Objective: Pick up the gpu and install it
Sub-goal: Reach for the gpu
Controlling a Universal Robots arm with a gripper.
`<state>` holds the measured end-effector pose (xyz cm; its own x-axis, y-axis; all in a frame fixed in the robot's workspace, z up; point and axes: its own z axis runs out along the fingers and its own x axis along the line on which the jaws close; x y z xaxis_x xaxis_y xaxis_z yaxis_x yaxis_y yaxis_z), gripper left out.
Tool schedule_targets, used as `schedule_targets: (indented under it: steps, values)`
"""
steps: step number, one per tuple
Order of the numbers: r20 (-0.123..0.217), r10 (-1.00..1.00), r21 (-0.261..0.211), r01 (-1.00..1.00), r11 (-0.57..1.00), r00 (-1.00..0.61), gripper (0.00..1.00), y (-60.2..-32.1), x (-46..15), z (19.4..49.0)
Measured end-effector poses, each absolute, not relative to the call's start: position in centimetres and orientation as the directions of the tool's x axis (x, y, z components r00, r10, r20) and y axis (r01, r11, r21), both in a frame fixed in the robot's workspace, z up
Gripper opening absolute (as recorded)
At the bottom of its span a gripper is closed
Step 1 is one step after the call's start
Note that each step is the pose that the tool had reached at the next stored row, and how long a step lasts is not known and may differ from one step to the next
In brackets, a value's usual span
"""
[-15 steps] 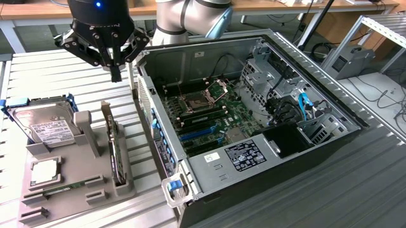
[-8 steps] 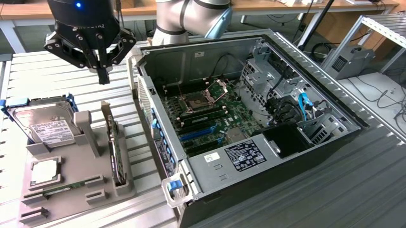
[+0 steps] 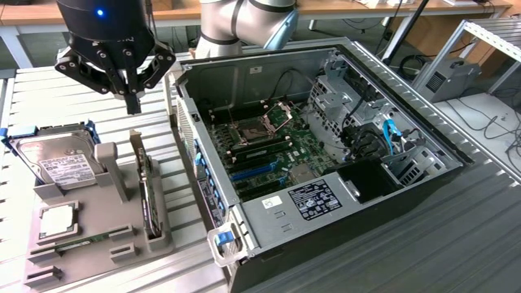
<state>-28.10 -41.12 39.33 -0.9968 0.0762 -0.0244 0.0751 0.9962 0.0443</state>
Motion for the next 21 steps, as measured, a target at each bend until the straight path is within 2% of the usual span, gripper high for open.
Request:
schedule_targets:
  steps: [21]
  values:
    - [-0.024, 0.076, 0.044, 0.075, 0.996, -0.997, 0.11, -41.76, -28.11, 39.33]
